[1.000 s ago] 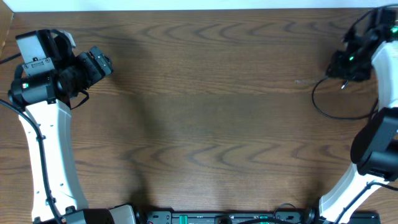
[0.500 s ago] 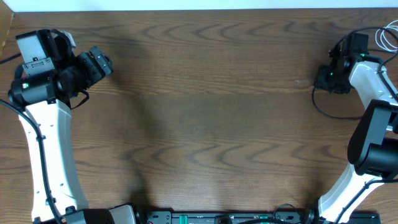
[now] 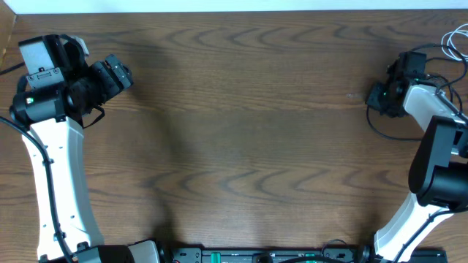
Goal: Untangle cables
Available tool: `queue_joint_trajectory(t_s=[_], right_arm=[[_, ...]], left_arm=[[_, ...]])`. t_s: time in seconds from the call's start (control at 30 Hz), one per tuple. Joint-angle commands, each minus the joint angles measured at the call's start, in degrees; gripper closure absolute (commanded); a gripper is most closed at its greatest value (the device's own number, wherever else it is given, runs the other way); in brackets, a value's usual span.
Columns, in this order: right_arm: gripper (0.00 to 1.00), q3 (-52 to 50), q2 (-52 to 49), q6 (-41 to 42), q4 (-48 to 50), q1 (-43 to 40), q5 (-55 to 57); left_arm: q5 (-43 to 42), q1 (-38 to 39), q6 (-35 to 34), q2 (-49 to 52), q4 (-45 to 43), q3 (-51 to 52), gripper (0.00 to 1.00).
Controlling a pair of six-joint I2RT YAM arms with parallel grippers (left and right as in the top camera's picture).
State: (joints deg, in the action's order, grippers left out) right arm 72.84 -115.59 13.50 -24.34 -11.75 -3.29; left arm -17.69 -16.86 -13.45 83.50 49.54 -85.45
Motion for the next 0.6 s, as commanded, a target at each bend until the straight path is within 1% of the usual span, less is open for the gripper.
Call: queue_joint_trajectory(t_s=[0.0,0.2,0.37,0.43,0.57], right_arm=[[0.75,-2.58,0.02,2.36,1.49,0.66,0.35],[0.74,-5.11,0.02,2.36,5.18,1.92,-0.09],[0.77,-5.31,0.02,2.36,5.77,4.66,0.2],[0.83,-5.31,0.02,3.08,5.9,5.53,0.55],[0.89,-5.31,0.02,8.17,4.96,6.73,6.29]], left_arm=[[0.2,-0.04,0.74,0.11,0.13,-0.37,0.07],[0.2,-0.04,0.74,0.11,0.09,-0.37,0.07],[0.2,-0.04,0.74,0.11,0.13,-0.37,0.07],[0.2,-0.04,0.74,0.11,0.13,-0.37,0.07],[0.2,-0.04,0.74,0.11,0.15,-0.37,0.07]])
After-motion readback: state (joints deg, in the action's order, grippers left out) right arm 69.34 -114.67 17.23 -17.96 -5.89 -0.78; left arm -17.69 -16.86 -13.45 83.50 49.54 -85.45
